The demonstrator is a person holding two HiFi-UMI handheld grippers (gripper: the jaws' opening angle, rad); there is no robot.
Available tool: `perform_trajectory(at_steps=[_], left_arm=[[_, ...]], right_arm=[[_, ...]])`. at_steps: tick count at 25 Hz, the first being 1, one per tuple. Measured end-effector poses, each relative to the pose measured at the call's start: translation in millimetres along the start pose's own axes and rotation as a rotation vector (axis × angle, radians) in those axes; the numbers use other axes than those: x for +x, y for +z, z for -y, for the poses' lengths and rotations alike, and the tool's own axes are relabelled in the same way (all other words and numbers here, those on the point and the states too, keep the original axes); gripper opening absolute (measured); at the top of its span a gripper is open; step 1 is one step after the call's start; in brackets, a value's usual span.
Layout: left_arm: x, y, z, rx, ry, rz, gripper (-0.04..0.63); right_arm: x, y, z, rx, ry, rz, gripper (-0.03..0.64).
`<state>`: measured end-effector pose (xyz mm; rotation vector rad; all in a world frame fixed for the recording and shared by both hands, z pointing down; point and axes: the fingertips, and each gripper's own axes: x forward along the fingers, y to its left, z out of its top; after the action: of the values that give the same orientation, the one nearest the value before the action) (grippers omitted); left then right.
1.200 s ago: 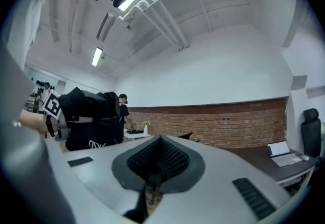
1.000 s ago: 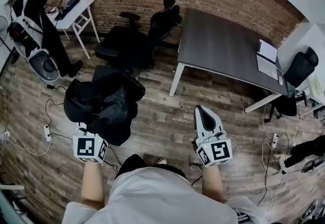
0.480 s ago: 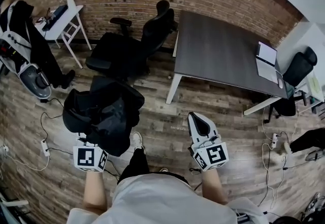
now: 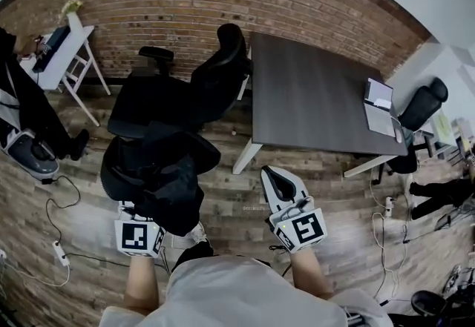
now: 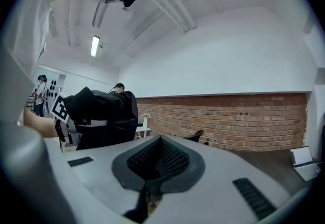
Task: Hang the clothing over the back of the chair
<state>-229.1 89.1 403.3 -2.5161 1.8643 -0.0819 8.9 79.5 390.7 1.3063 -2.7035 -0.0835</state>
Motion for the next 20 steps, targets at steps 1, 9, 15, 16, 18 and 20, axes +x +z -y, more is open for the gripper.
perform_trajectory(at_steps=[1, 9, 15, 16, 18, 20], left_arm=[[8.8, 0.7, -5.1, -0.008, -0.011, 0.005, 0.209], [57.6, -9.4, -35.1, -0.036, -0.101, -0.007, 0.210], [92.9, -7.4, -39.9, -0.053, -0.129, -0.023, 0.212], [99.9, -7.9, -39.8, -0.062, -0.139, -0.030, 0.213], [114.0, -9.1, -41.1, -0.088, -0.157, -0.044, 0.213], [125.9, -7.4, -45.3, -0.096, -0.151, -0.053, 0.213]], right_arm=[[8.0, -0.2, 2.6, -0.003, -0.010, -0.011, 0.017], [53.4, 2.4, 8.9, 0.018, -0.065, -0.023, 0.018], [64.3, -6.1, 29.6, 0.051, -0.095, -0.035, 0.018], [66.8, -8.9, 34.9, 0.058, -0.099, -0.034, 0.018], [75.3, -14.0, 46.6, 0.070, -0.103, -0.030, 0.018], [87.6, -16.3, 59.3, 0.080, -0.097, -0.021, 0.018]])
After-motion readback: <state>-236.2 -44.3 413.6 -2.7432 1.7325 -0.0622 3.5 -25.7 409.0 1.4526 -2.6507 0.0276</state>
